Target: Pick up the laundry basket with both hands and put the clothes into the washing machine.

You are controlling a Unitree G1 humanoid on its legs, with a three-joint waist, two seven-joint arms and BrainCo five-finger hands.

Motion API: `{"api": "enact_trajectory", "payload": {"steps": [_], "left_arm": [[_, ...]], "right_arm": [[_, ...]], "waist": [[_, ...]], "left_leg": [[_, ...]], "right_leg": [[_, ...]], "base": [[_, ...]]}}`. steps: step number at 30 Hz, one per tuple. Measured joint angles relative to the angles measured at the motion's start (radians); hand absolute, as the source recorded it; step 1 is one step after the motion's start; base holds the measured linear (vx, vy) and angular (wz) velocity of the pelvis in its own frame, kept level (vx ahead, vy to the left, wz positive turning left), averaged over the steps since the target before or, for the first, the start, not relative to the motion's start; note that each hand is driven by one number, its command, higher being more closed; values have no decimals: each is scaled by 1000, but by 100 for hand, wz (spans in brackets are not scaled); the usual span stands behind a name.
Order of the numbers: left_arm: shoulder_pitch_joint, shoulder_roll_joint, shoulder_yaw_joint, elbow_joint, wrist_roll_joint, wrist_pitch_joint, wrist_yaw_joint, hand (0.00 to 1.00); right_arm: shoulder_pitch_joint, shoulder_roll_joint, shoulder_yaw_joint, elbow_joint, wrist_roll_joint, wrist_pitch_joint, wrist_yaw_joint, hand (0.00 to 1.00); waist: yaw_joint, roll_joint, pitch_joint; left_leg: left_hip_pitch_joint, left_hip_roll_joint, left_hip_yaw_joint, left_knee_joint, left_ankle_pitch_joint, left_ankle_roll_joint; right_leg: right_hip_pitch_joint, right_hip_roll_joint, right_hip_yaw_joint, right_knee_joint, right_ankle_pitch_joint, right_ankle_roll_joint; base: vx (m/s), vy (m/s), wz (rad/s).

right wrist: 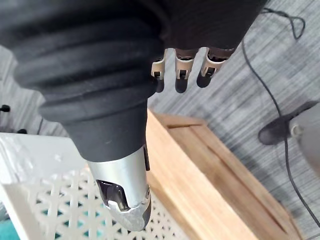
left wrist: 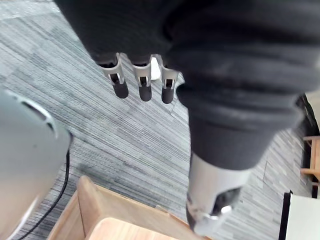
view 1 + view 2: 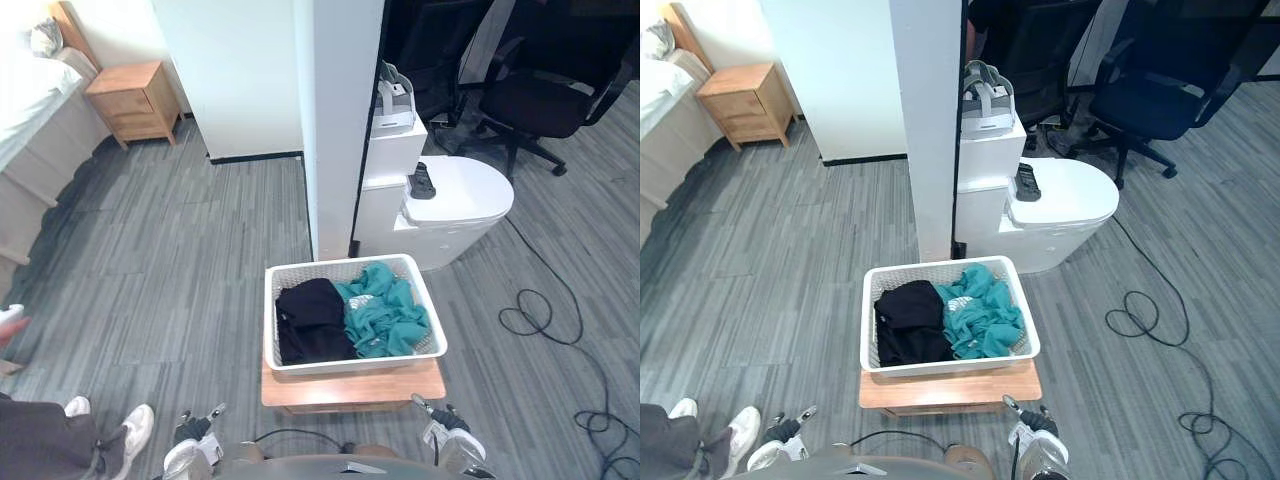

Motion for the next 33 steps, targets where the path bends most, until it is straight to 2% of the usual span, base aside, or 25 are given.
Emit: {"api": "enact_trajectory", "payload": {"steps": [1, 2, 3, 5, 8, 11, 16, 21, 27, 31, 33], "left_arm": [[1, 2, -3, 3, -5, -2, 0, 0], [-2, 6, -5, 2, -7, -2, 0, 0], [-5, 12, -11, -1, -14, -4, -4, 0], [-4, 24, -17, -1, -16, -4, -12, 0], [-2, 43, -28, -20, -26, -5, -18, 0], [21, 66, -4, -94, -55, -8, -21, 0], [19, 94, 56, -167, -73, -26, -40, 0], [19, 117, 96, -194, -74, -23, -59, 0], [1, 158, 95, -300, -73, -24, -80, 0], [-48, 174, 76, -307, -73, -24, -87, 0], [-94, 179, 20, -307, -73, -23, -92, 0]], "right_arm": [[3, 12, 1, -13, 0, 0, -1, 0], [0, 21, 2, -28, 0, 1, -1, 0], [7, 37, 6, -49, 0, 0, -4, 0], [39, 58, 10, -117, 0, -1, -17, 0], [99, 68, 8, -236, 0, -4, -41, 0], [134, 75, 2, -346, -1, -5, -44, 0], [152, 91, -74, -474, -10, -7, -49, 0], [153, 92, -154, -591, -43, -5, -89, 0], [117, 86, -190, -765, -160, -2, -119, 0], [73, 68, -147, -819, -217, -1, -121, 0], [17, 16, -77, -819, -259, 1, -109, 0]], "waist": [[1, 4, -4], [0, 7, -6], [-3, -10, -7], [-10, -22, -6], [-24, -27, -8], [-24, -23, -5], [-26, -17, 5], [-35, -14, 21], [-39, 0, 31], [-42, 5, 37], [-43, 15, 50]], "left_leg": [[13, 6, 10, -10, -41, 29], [23, 0, 16, -35, -50, 32], [33, -12, 41, -80, -34, 43], [36, -26, 58, -129, -11, 53], [49, -40, 82, -191, 18, 62], [61, -38, 123, -211, 19, 64], [77, -35, 171, -239, 19, 64], [90, -25, 218, -254, 18, 62], [85, -19, 236, -256, 19, 61], [81, -20, 236, -258, 27, 65], [66, -23, 226, -265, 39, 70]], "right_leg": [[-20, 11, 22, 28, -18, 13], [-25, 11, 33, 34, -20, 17], [-42, 6, 59, 30, -13, 25], [-56, -2, 80, 6, 3, 36], [-70, 0, 107, -33, 28, 46], [-70, 11, 146, -65, 53, 49], [-78, 27, 200, -99, 77, 50], [-78, 38, 246, -127, 100, 49], [-78, 43, 275, -166, 137, 54], [-78, 42, 278, -174, 150, 57], [-78, 37, 273, -187, 163, 60]], "base": [[13, 177, -38], [-1, 136, -43], [3, 82, -39], [-17, 87, -28], [41, 61, -21], [76, 37, -42], [66, 8, -35], [39, 1, -28], [-19, -11, -13], [-28, -7, -2], [-67, -10, 11]]}}
